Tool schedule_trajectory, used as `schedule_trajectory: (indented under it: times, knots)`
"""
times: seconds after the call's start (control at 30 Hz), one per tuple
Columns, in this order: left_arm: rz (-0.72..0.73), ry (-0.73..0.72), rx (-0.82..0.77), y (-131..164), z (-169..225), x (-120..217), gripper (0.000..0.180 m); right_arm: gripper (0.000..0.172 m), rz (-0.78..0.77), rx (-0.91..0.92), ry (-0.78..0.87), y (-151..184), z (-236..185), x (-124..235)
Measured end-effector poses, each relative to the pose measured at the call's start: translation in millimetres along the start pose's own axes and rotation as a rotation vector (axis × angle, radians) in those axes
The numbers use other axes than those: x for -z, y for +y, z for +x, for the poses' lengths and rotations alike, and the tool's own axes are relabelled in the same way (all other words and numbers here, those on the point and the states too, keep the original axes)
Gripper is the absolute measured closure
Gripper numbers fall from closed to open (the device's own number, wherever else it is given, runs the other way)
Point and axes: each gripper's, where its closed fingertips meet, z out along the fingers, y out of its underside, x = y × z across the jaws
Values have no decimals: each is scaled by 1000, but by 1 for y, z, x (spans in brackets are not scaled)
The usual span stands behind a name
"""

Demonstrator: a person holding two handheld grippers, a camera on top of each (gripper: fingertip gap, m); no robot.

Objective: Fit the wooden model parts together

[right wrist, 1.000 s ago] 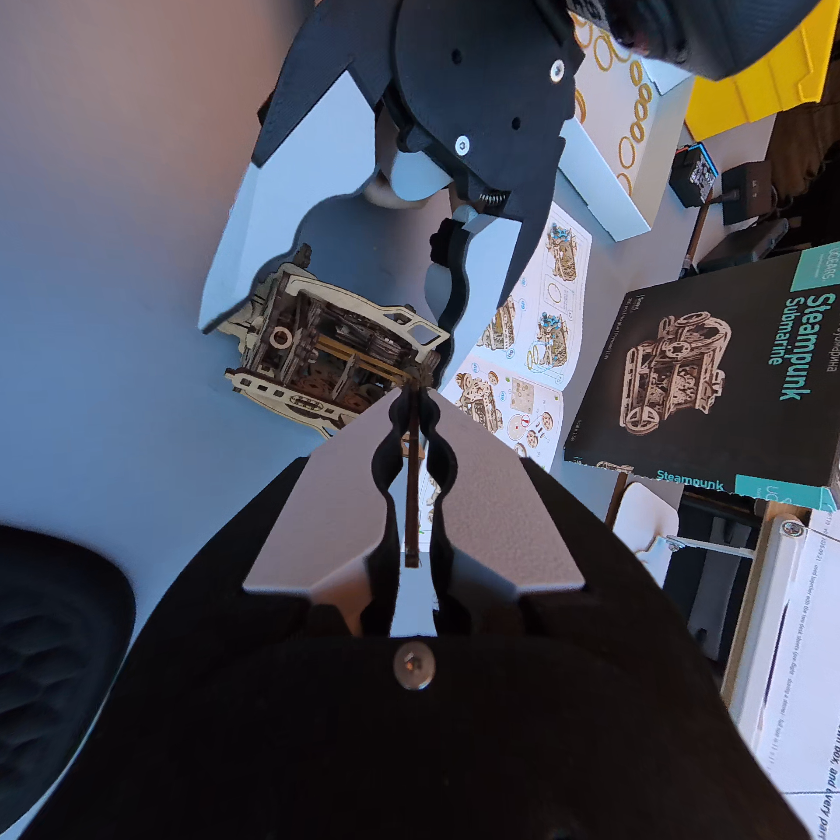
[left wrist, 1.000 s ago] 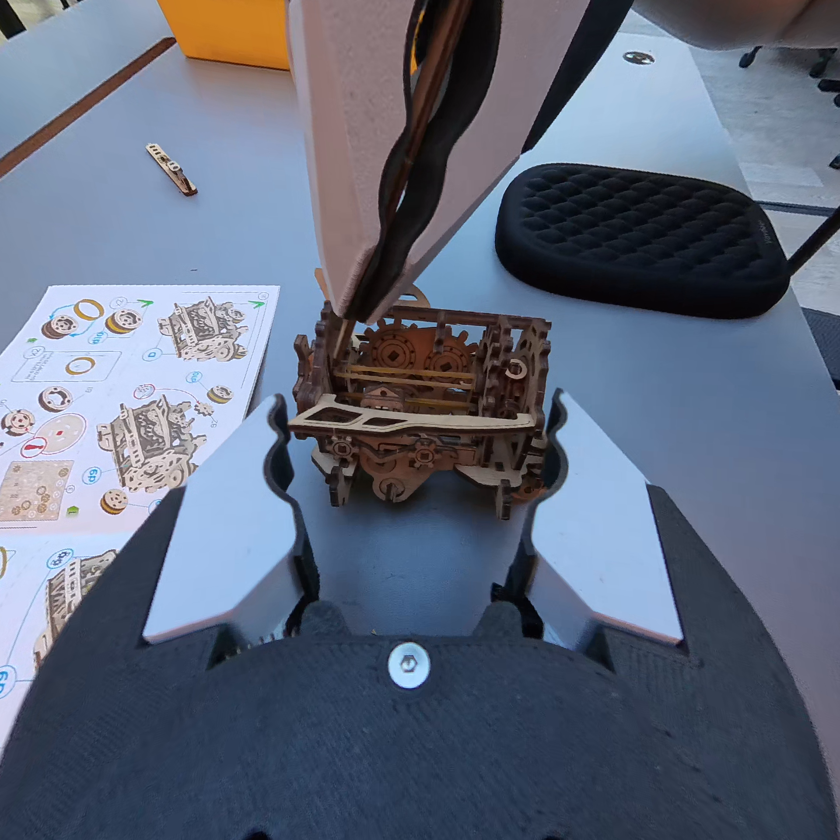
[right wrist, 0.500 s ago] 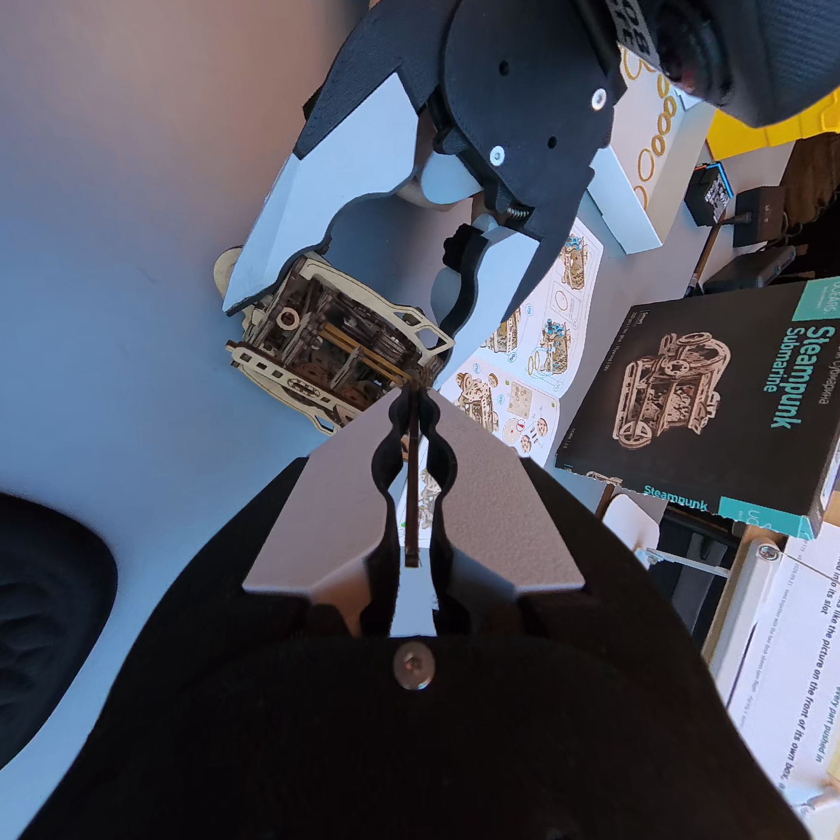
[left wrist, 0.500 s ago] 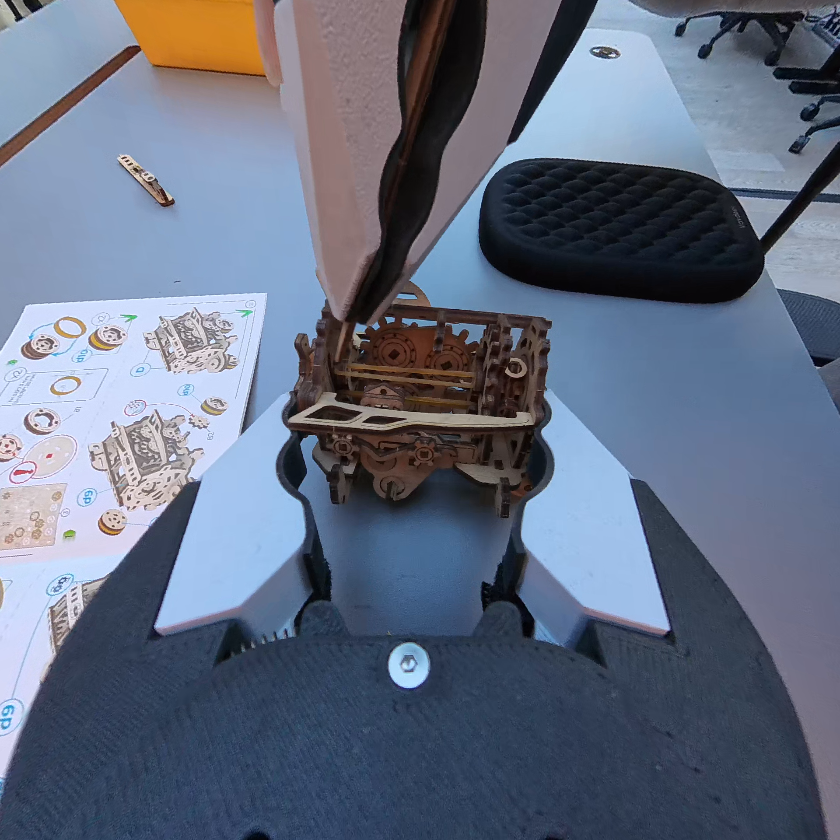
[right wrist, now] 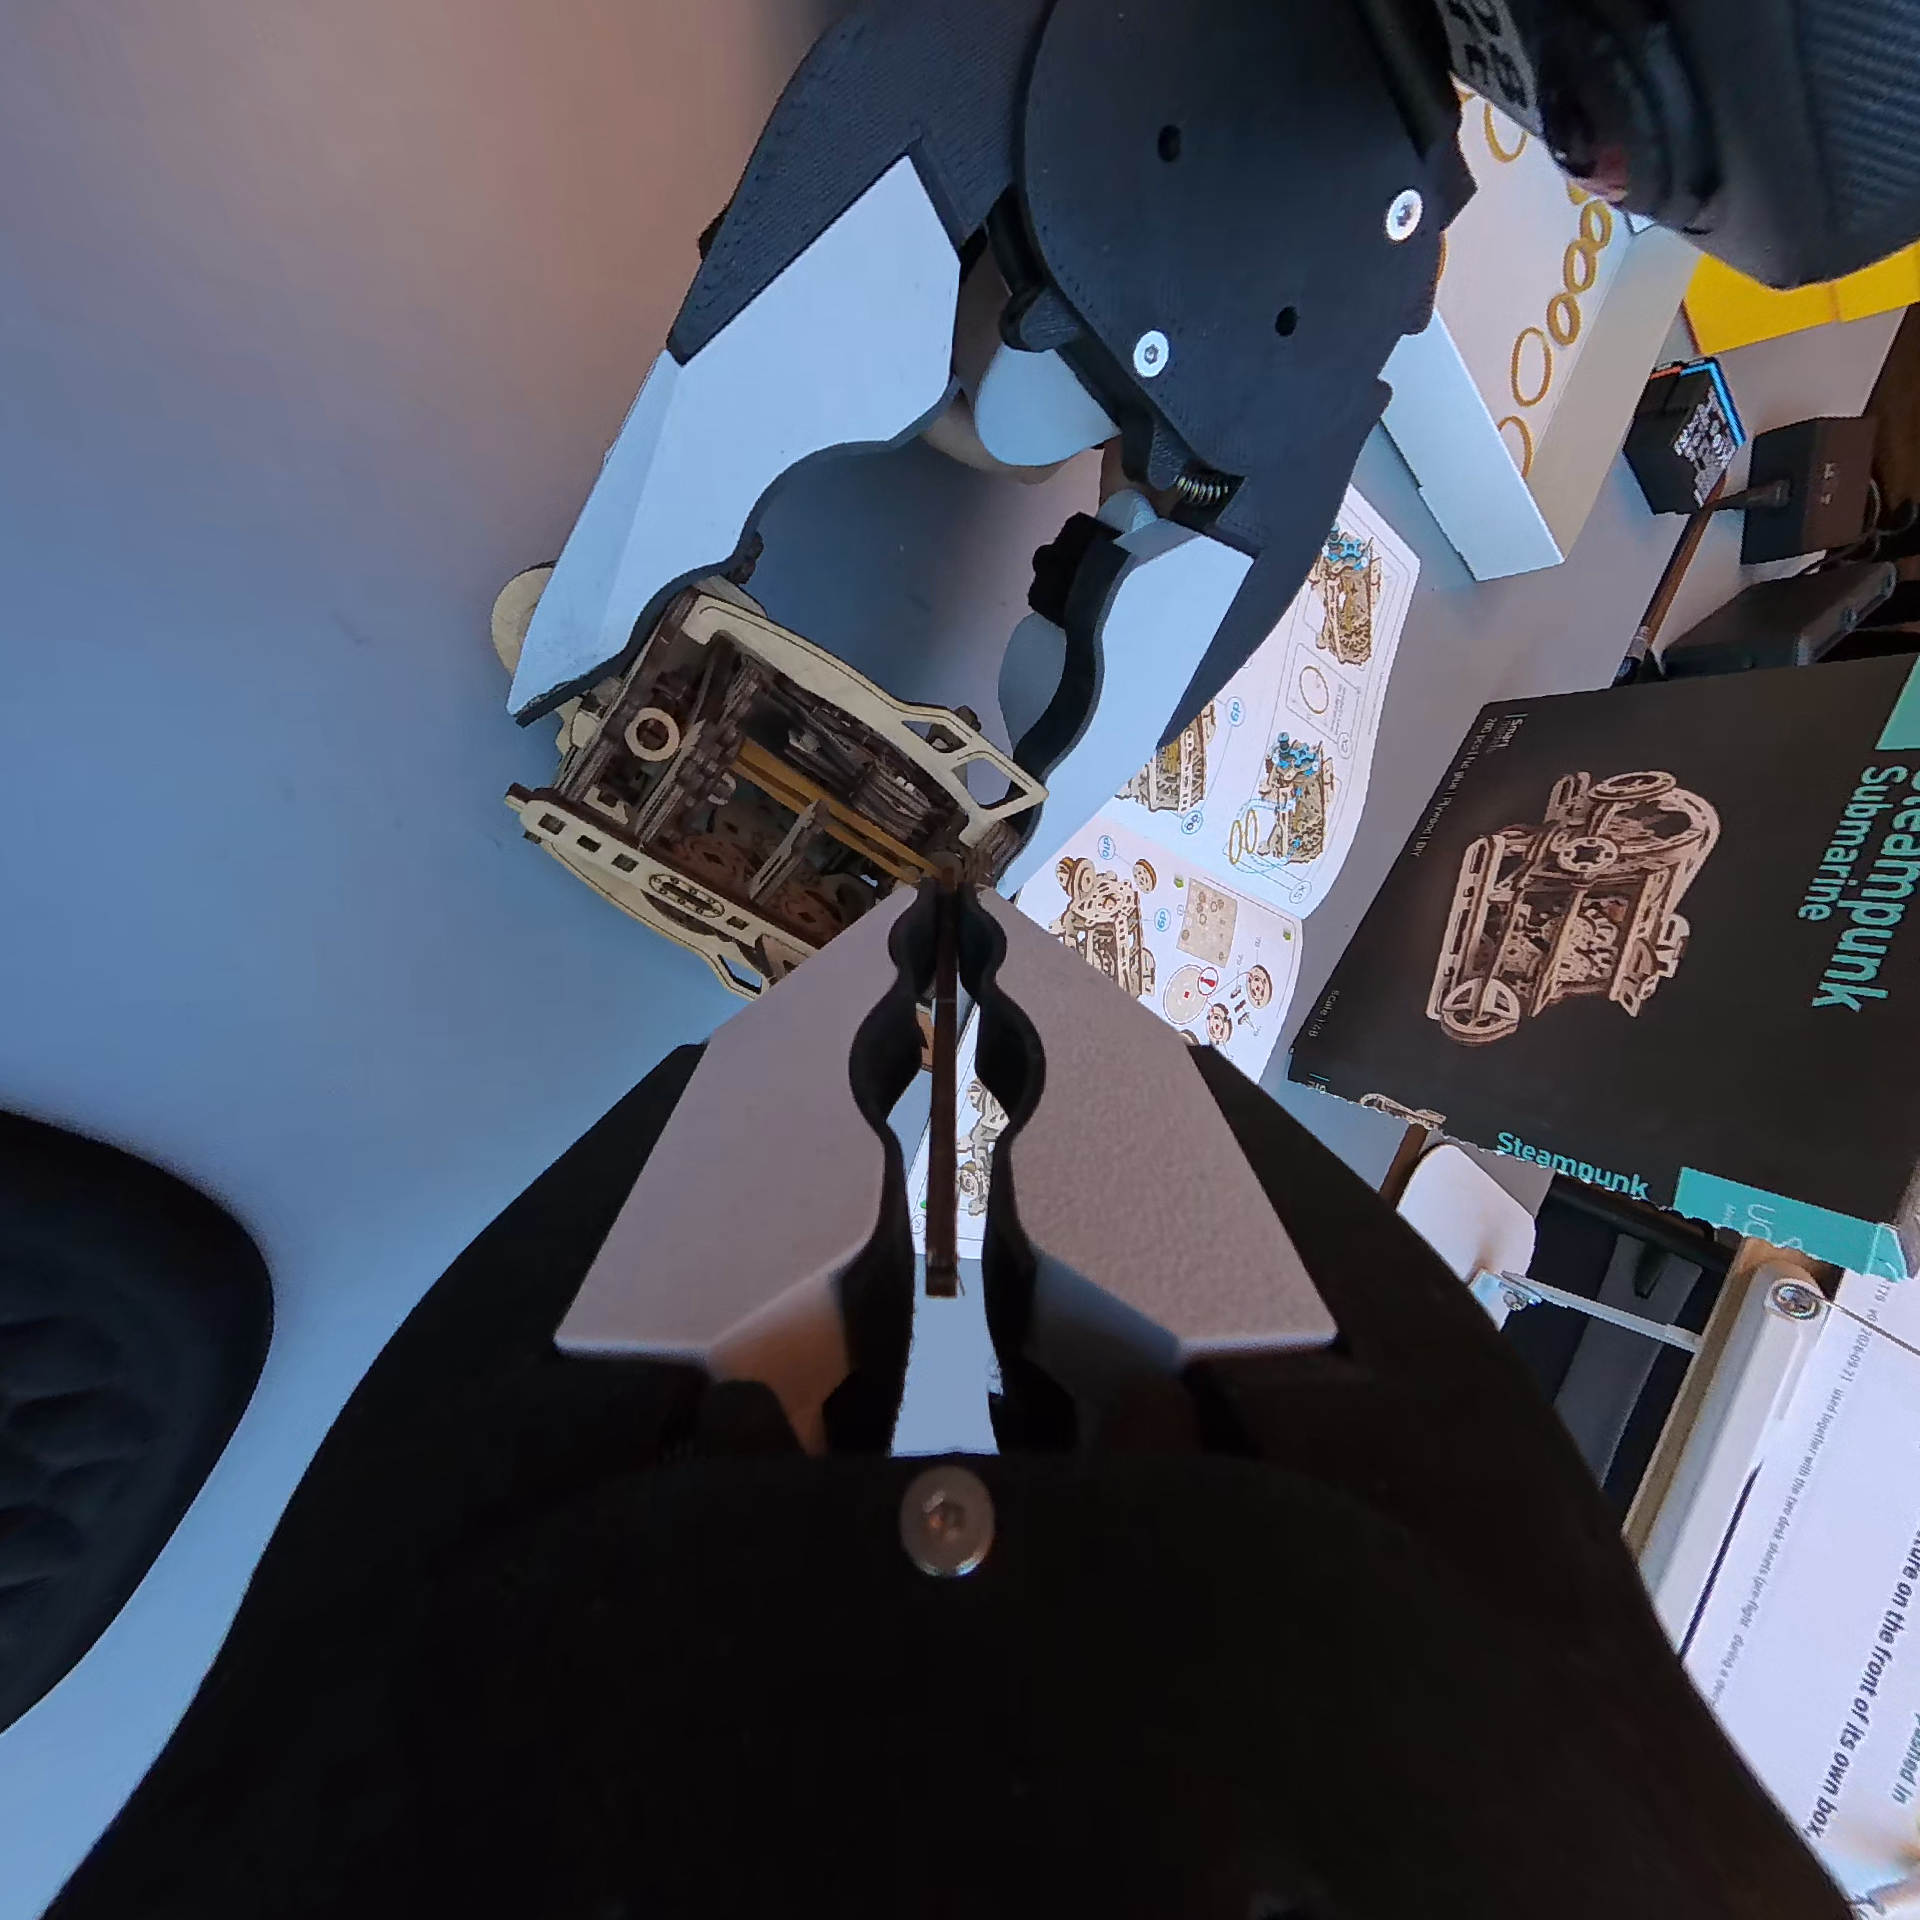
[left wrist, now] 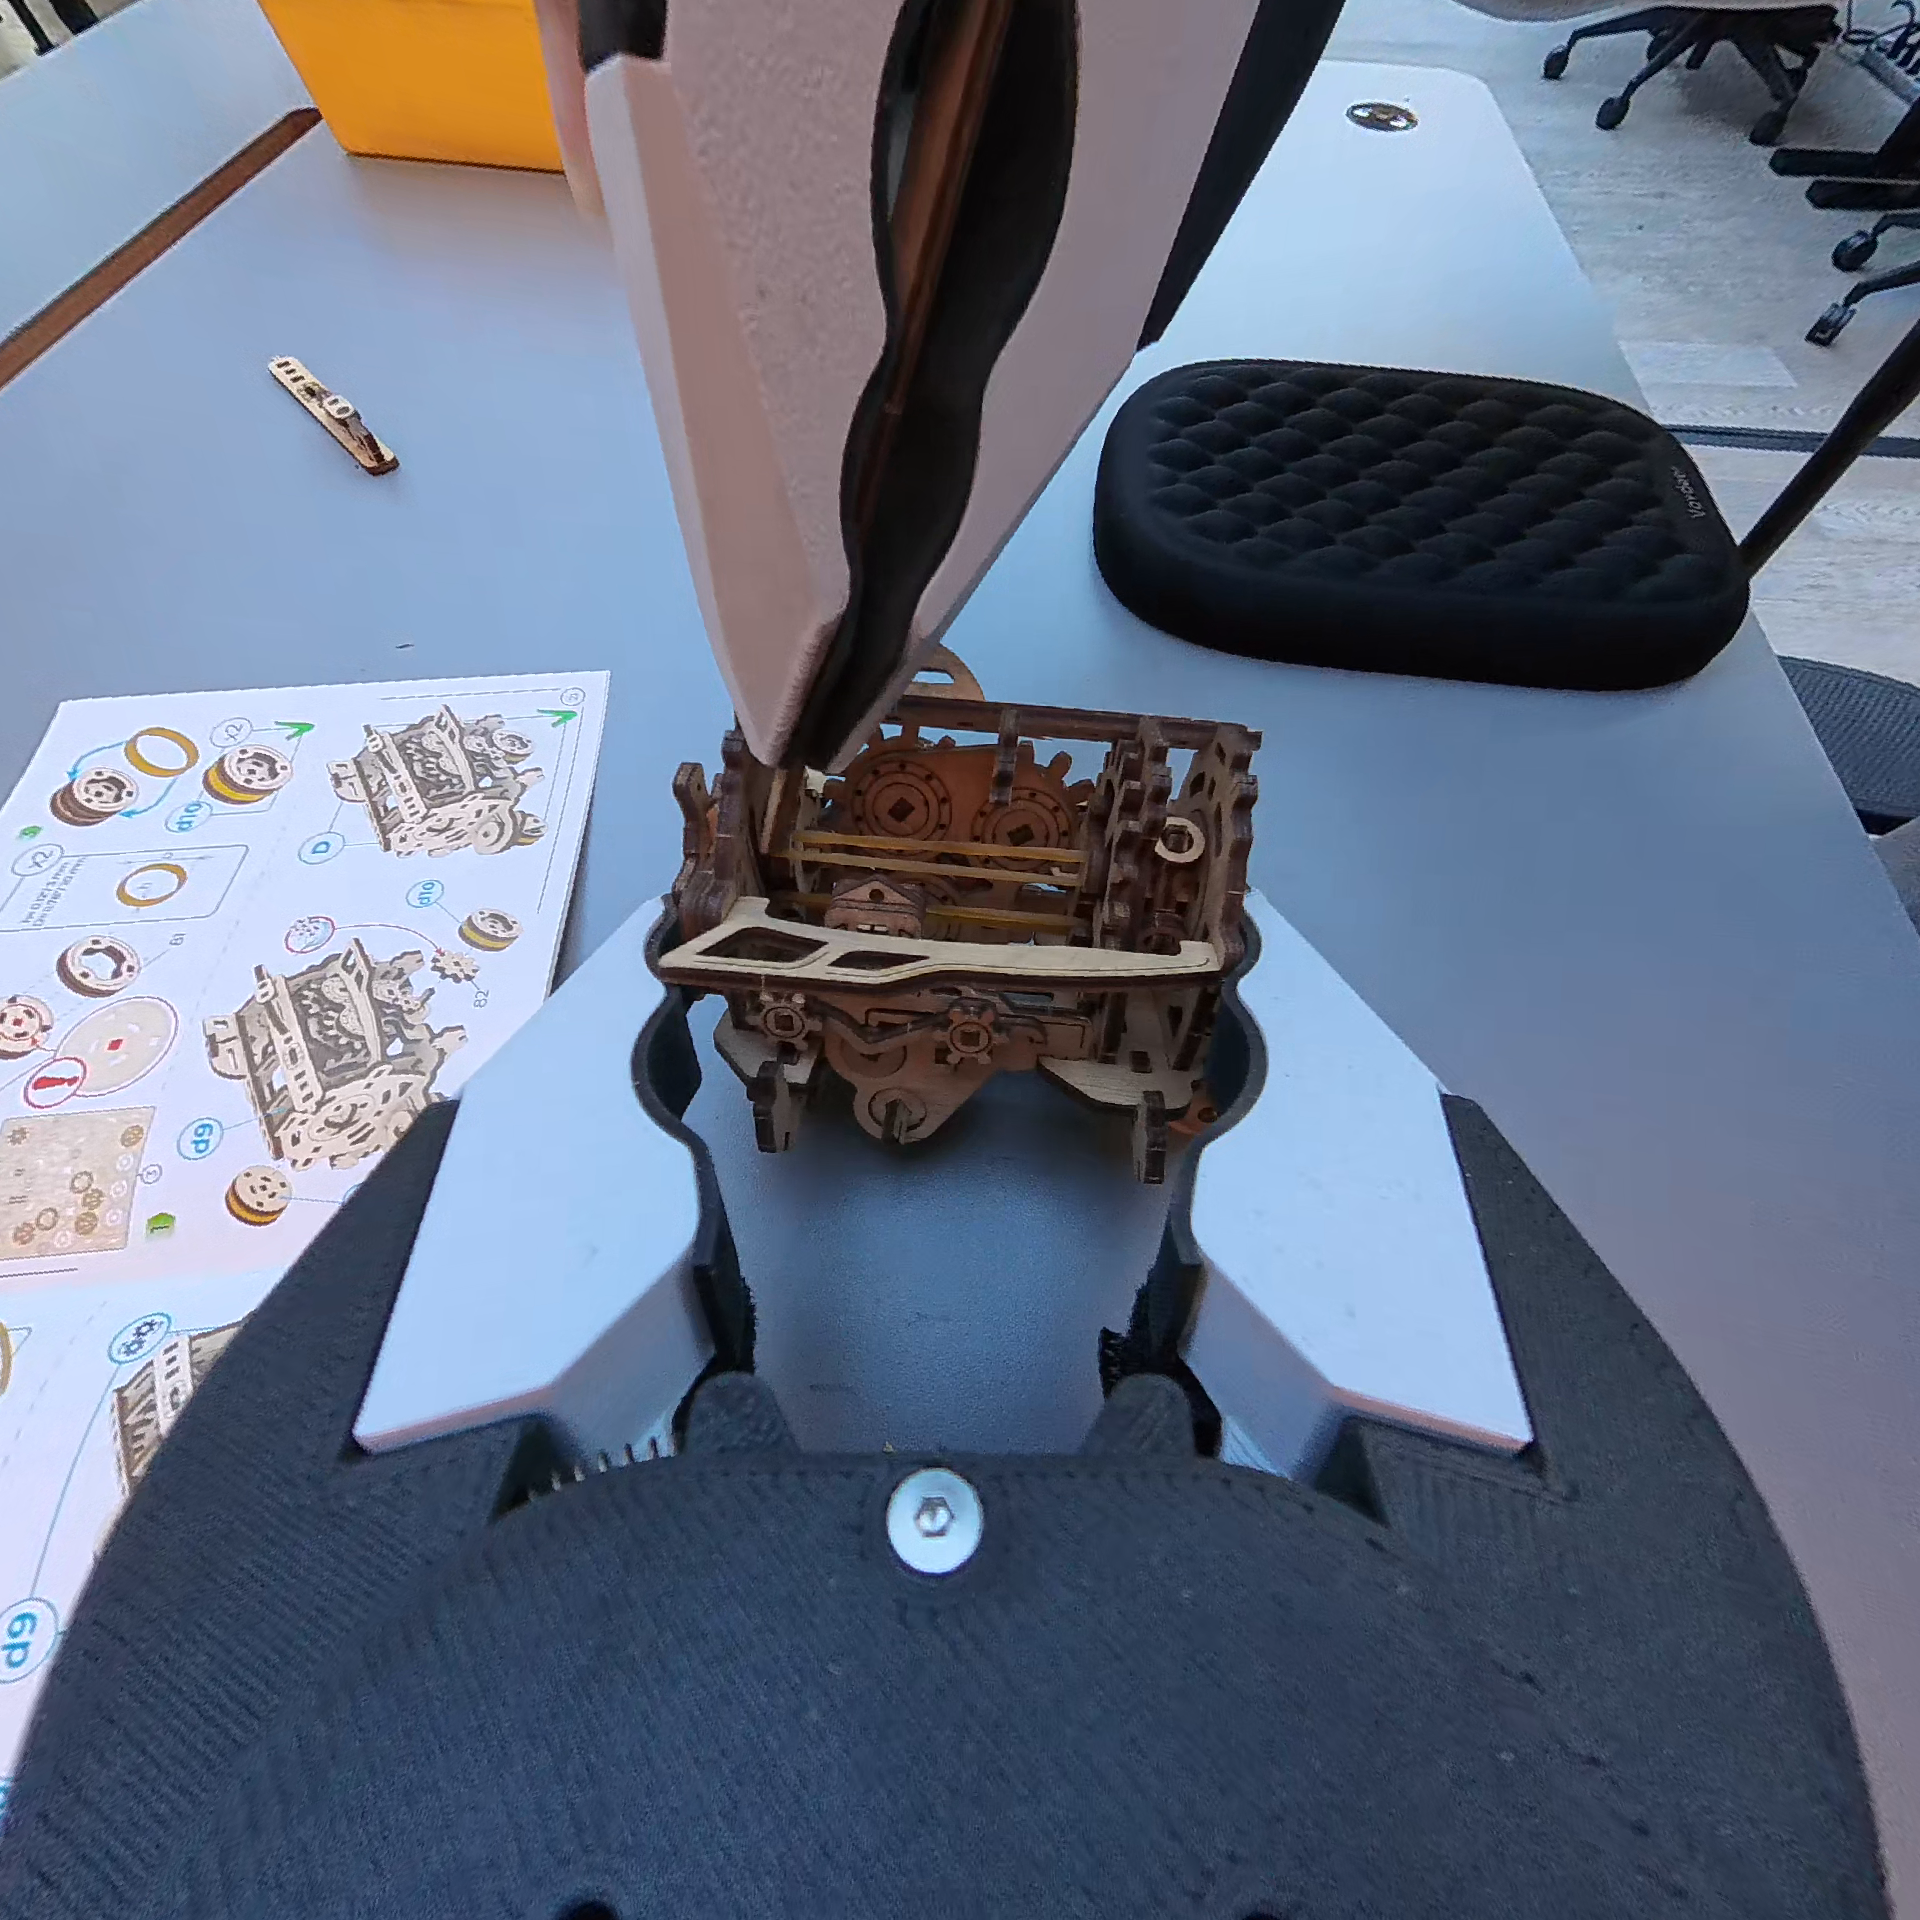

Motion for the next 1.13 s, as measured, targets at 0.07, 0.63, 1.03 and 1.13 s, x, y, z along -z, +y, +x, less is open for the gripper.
schedule_trajectory:
  times: [0.07, 0.63, 1.03, 1.13]
  knots:
    - [0, 1, 1, 0, 0, 0, 82, 171, -2, -2, 1, 0, 0, 1]
    - [0, -1, -1, 0, 0, 0, 82, 171, -26, 7, -32, 1, -1, -1]
    - [0, -4, -2, 0, 0, 0, 82, 171, -63, 44, -57, 1, -1, -2]
    - [0, -4, -3, 0, 0, 0, 82, 171, -77, 58, -69, 0, 0, -3]
